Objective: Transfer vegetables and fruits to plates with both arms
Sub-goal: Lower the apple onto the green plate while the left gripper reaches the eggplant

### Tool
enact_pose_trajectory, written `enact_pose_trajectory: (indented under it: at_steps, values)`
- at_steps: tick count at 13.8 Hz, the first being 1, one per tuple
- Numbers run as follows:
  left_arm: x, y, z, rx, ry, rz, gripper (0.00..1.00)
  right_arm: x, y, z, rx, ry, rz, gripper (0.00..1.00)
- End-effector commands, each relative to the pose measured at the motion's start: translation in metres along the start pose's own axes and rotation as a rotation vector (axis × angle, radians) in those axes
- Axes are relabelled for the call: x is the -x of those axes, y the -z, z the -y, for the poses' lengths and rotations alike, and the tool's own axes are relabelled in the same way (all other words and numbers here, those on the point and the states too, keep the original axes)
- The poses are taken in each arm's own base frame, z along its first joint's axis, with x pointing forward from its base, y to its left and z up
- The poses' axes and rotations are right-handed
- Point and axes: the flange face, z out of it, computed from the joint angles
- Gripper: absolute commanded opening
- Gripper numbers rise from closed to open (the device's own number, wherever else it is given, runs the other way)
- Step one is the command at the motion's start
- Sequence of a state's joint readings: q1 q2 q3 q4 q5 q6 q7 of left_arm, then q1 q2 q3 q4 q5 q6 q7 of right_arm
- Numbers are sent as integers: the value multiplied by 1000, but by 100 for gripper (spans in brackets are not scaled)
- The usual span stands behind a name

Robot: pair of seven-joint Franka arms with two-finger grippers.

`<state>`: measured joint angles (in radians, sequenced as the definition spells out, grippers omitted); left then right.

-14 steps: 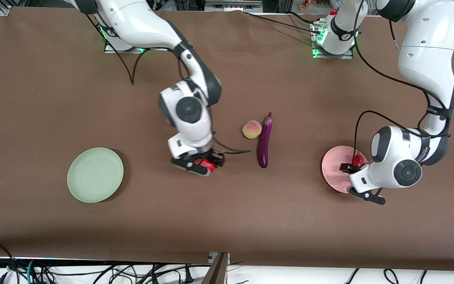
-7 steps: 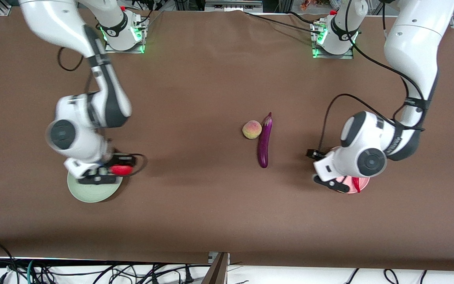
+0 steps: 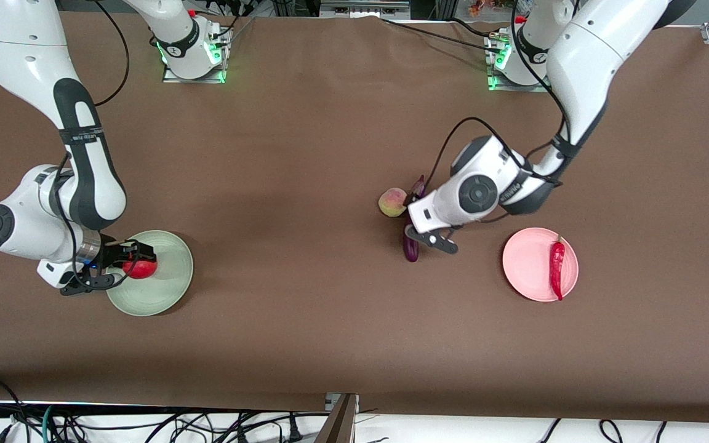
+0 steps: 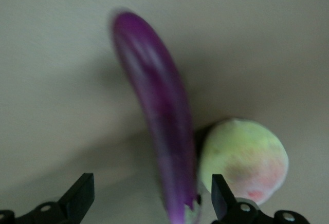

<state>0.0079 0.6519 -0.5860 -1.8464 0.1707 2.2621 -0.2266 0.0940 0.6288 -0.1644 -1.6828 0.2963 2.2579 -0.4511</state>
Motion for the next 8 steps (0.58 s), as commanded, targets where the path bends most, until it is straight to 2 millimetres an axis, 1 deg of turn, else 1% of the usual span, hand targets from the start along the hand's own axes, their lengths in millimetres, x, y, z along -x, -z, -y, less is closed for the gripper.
enact_pose_trajectory:
  at_steps: [1, 3, 5, 6, 8]
  values:
    - [28, 9, -3, -42, -51, -22, 100, -9, 14, 16, -18, 8, -36, 99]
    - [27, 9, -2, -58, -111, -20, 100, -17, 23, 24, -15, -24, -47, 99]
    - [31, 5, -4, -63, -120, -10, 100, -23, 26, 43, -16, -33, -50, 99]
    - [35, -3, -13, -79, -149, 0, 100, -25, 28, 53, -18, -60, -44, 99]
    - [36, -17, -17, -122, -201, 4, 100, -33, 38, 86, -42, -157, -5, 99]
